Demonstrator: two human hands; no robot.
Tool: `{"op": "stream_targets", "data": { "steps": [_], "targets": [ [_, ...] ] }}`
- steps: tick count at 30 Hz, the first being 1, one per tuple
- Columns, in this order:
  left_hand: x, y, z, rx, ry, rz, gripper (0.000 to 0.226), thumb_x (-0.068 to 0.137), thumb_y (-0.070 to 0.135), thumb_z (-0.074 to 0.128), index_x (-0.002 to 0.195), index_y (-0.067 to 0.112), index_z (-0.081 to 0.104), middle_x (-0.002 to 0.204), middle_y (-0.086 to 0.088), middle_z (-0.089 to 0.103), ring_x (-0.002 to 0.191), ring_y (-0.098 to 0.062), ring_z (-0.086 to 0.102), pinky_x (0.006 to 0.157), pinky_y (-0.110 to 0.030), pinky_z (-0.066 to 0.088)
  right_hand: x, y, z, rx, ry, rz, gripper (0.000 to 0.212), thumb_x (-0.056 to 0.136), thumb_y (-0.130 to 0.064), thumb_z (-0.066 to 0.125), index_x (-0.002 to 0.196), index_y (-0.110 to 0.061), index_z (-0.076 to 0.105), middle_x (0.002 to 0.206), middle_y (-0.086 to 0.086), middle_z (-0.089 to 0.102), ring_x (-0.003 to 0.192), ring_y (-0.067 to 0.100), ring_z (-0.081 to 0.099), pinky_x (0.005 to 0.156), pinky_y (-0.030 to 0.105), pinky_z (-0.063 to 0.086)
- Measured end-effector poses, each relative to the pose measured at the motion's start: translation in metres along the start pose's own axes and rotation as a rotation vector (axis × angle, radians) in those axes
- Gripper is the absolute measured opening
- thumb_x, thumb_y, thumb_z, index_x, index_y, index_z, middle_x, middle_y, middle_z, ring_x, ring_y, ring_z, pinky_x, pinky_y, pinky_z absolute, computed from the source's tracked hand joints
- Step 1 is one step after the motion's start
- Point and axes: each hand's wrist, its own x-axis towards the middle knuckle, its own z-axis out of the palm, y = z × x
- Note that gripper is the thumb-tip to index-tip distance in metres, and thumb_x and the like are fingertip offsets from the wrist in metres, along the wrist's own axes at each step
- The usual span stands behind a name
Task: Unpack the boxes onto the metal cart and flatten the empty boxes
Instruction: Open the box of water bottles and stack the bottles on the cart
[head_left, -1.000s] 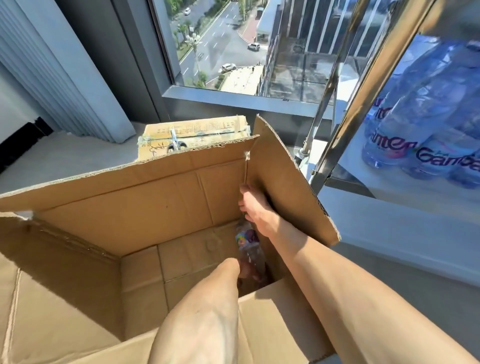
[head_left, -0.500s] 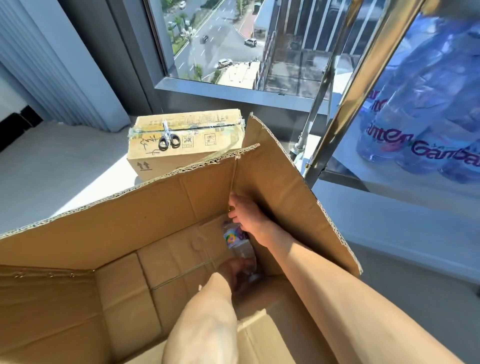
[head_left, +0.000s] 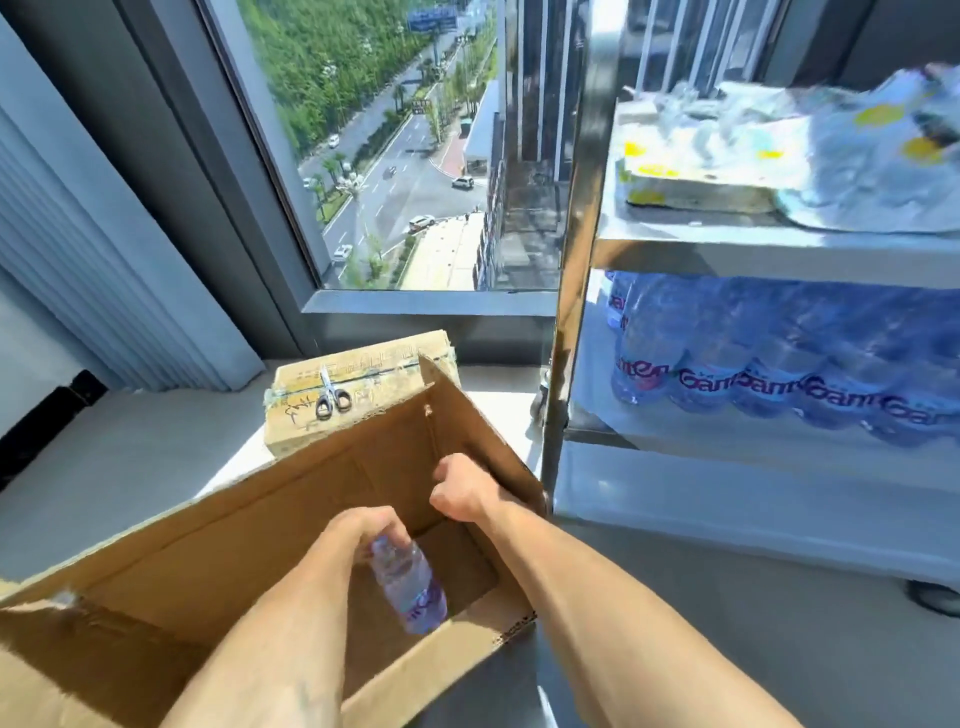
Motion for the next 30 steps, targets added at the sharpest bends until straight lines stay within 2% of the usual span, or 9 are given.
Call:
{"op": "stream_targets", "data": {
  "steps": [3, 5, 8, 12, 16, 18, 21, 25, 30],
  "targets": [
    [-0.057, 0.029, -0.035, -0.044, 0.211, 0.153, 0.01, 0.06, 0.012, 0.075, 0.064, 0.003, 0.071, 0.055, -0.005, 0.046, 0.045, -0.017, 0.036, 0.044, -0.018, 0.025, -0.02, -0.021, -0.021, -0.065, -0.009, -0.055, 0.047, 0.082, -0.012, 0.063, 0.129, -0.009, 0.056, 0.129, 0.013, 0.06, 0.122, 0.03, 0.055, 0.101, 0.031, 0.046],
    [-0.088, 0.046, -0.055, -0.042, 0.228, 0.288, 0.034, 0.048, 0.024, 0.078, 0.076, 0.005, 0.073, 0.061, -0.004, 0.047, 0.056, -0.018, 0.037, 0.051, -0.024, 0.028, -0.036, -0.028, -0.033, -0.069, -0.03, -0.088, 0.065, 0.078, -0.021, 0.073, 0.138, -0.014, 0.048, 0.135, 0.01, 0.054, 0.126, 0.03, 0.051, 0.104, 0.038, 0.045],
    [-0.13, 0.075, -0.072, -0.19, 0.291, 0.424, 0.026, 0.049, 0.035, 0.077, 0.07, 0.02, 0.074, 0.068, 0.003, 0.055, 0.056, -0.015, 0.039, 0.054, -0.025, 0.029, -0.064, -0.043, -0.047, 0.037, 0.05, -0.192, 0.076, 0.071, -0.032, 0.081, 0.137, -0.023, 0.045, 0.131, 0.004, 0.057, 0.12, 0.028, 0.054, 0.102, 0.041, 0.046],
    [-0.165, 0.099, -0.071, -0.376, 0.327, 0.55, 0.042, 0.045, 0.052, 0.075, 0.069, 0.02, 0.065, 0.052, 0.003, 0.047, 0.041, -0.013, 0.033, 0.049, -0.021, 0.021, -0.092, -0.053, -0.081, 0.332, 0.233, -0.316, 0.067, 0.067, -0.023, 0.085, 0.123, -0.021, 0.047, 0.112, 0.004, 0.06, 0.099, 0.022, 0.058, 0.074, 0.019, 0.052],
    [-0.187, 0.114, -0.045, -0.494, 0.297, 0.622, 0.053, 0.061, 0.073, 0.066, 0.055, 0.021, 0.059, 0.049, 0.0, 0.047, 0.038, -0.015, 0.036, 0.045, -0.019, 0.027, -0.119, -0.034, -0.106, 0.605, 0.157, -0.266, 0.043, 0.071, -0.027, 0.081, 0.107, -0.022, 0.058, 0.097, 0.001, 0.064, 0.096, 0.023, 0.064, 0.069, 0.027, 0.052],
    [-0.196, 0.128, -0.028, -0.587, 0.292, 0.681, 0.053, 0.075, 0.066, 0.06, 0.06, 0.015, 0.06, 0.051, -0.004, 0.057, 0.036, -0.016, 0.047, 0.042, -0.017, 0.038, -0.127, -0.026, -0.114, 0.874, 0.103, -0.232, 0.021, 0.078, -0.03, 0.073, 0.095, -0.019, 0.067, 0.089, 0.006, 0.07, 0.082, 0.024, 0.066, 0.068, 0.026, 0.052],
    [-0.211, 0.146, 0.008, -0.691, 0.243, 0.728, 0.033, 0.084, 0.042, 0.061, 0.068, 0.013, 0.061, 0.056, -0.005, 0.062, 0.04, -0.015, 0.054, 0.046, -0.017, 0.044, -0.14, -0.021, -0.124, 1.15, 0.032, -0.204, 0.038, 0.088, -0.041, 0.057, 0.102, -0.006, 0.065, 0.088, 0.019, 0.065, 0.07, 0.029, 0.063, 0.071, 0.033, 0.053],
    [-0.222, 0.136, 0.075, -0.673, 0.217, 0.73, 0.021, 0.087, 0.034, 0.059, 0.075, 0.017, 0.062, 0.069, -0.002, 0.062, 0.05, -0.013, 0.056, 0.052, -0.019, 0.042, -0.161, 0.001, -0.129, 1.205, 0.25, -0.184, 0.053, 0.079, -0.045, 0.073, 0.103, 0.003, 0.068, 0.087, 0.02, 0.07, 0.07, 0.03, 0.067, 0.07, 0.039, 0.058],
    [-0.222, 0.098, 0.15, -0.972, -0.418, 0.62, 0.061, 0.091, 0.058, 0.046, 0.107, 0.003, 0.066, 0.097, -0.021, 0.068, 0.079, -0.034, 0.068, 0.08, -0.043, 0.055, -0.19, 0.04, -0.138, 1.148, 0.334, -0.222, 0.044, 0.08, -0.029, 0.076, 0.1, 0.008, 0.067, 0.093, 0.023, 0.068, 0.078, 0.033, 0.065, 0.077, 0.04, 0.054]
  ]
}}
